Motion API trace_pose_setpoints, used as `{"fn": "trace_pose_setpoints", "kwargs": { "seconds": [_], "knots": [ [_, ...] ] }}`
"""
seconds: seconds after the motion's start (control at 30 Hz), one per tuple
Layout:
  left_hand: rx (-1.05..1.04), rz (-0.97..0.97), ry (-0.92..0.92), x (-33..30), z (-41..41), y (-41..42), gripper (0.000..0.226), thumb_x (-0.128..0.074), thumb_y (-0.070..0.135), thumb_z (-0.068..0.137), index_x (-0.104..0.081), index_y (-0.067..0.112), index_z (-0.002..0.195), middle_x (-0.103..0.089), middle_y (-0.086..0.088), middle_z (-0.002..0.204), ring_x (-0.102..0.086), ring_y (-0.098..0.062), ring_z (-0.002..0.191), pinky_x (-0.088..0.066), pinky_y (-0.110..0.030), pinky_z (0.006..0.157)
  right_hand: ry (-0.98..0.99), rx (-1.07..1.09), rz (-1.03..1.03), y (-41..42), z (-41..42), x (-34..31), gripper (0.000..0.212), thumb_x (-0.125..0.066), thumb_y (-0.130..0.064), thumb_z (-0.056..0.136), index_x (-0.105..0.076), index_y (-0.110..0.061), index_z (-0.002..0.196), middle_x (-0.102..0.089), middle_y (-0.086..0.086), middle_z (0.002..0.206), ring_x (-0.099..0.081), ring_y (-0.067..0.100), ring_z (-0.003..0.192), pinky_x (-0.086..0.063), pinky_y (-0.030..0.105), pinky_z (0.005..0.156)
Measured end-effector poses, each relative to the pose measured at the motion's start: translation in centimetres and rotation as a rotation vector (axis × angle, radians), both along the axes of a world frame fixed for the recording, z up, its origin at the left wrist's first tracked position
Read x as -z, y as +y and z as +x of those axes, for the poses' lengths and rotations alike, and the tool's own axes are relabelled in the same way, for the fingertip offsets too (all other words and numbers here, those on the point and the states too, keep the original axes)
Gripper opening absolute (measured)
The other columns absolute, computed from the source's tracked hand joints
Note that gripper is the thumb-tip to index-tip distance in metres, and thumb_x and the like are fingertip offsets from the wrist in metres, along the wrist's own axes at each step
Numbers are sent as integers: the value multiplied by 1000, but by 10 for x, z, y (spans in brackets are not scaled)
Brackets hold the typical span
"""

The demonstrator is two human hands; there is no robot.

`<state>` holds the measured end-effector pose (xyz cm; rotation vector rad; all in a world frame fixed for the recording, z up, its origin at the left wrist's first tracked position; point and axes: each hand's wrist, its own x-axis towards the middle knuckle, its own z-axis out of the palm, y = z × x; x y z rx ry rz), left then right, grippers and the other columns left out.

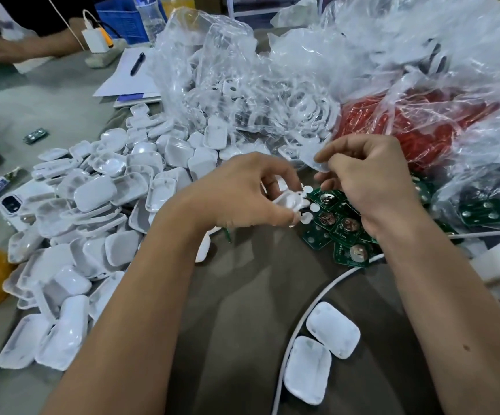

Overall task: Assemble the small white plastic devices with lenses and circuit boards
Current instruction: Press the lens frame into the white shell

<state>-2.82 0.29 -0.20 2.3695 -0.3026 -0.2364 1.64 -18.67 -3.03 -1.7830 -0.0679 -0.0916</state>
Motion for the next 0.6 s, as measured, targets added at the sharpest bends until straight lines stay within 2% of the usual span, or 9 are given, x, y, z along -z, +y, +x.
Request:
{"fn": "trace_pose_setpoints", "kwargs": {
  "seconds": [0.1, 0.2, 0.3, 0.37, 0.43, 0.5, 0.6],
  "knots": [
    [-134, 3, -73, 5, 5, 4, 29, -88, 36, 73, -73, 36, 97, -64, 7, 82, -53, -1, 58, -45, -18, 59, -1, -61, -70, 1, -3, 1, 29, -63, 3, 90, -78, -17, 75, -75, 3, 67, -72, 19, 57, -56, 25, 55],
    [-257, -7, -152, 12, 9, -1, 27, -86, 32, 72, -73, 34, 96, -66, 5, 78, -54, -1, 57, -42, -13, 54, 26, -171, -152, 3, -7, 0, 16, -75, -20, 94, -80, -18, 79, -75, 4, 64, -67, 13, 51, -54, 24, 52],
    [-362, -48, -237, 18, 9, -9, 24, -81, 30, 70, -73, 33, 93, -68, 5, 72, -63, -5, 60, -47, -18, 54, -7, -197, -306, 4, -11, 1, 26, -76, -37, 94, -79, -22, 73, -72, 0, 59, -60, 3, 44, -44, 16, 44],
    [-383, -57, -307, 21, 9, -14, 23, -79, 29, 70, -74, 31, 93, -65, 7, 68, -62, -5, 61, -48, -20, 54, -27, -181, -367, 5, -12, -1, 32, -74, -43, 94, -79, -22, 70, -71, -3, 56, -57, 0, 41, -41, 14, 44],
    [-384, -47, -371, 21, 9, -18, 23, -79, 28, 70, -75, 29, 92, -60, 10, 65, -58, -4, 61, -48, -20, 54, -13, -167, -368, 6, -12, -2, 34, -74, -44, 94, -78, -21, 69, -70, -2, 56, -55, 0, 41, -42, 19, 48],
    [-377, -30, -384, 21, 9, -20, 23, -79, 28, 71, -75, 28, 94, -61, 11, 68, -58, -4, 62, -52, -26, 59, 5, -157, -348, 7, -11, -2, 35, -75, -43, 93, -78, -19, 69, -69, -1, 55, -54, 0, 42, -42, 25, 51],
    [-369, -42, -348, 22, 8, -22, 23, -79, 29, 74, -75, 28, 97, -66, 7, 70, -64, -6, 63, -58, -33, 62, 5, -138, -341, 9, -10, -1, 34, -75, -40, 93, -78, -18, 67, -67, -5, 53, -55, 0, 43, -42, 25, 52]
  ]
}}
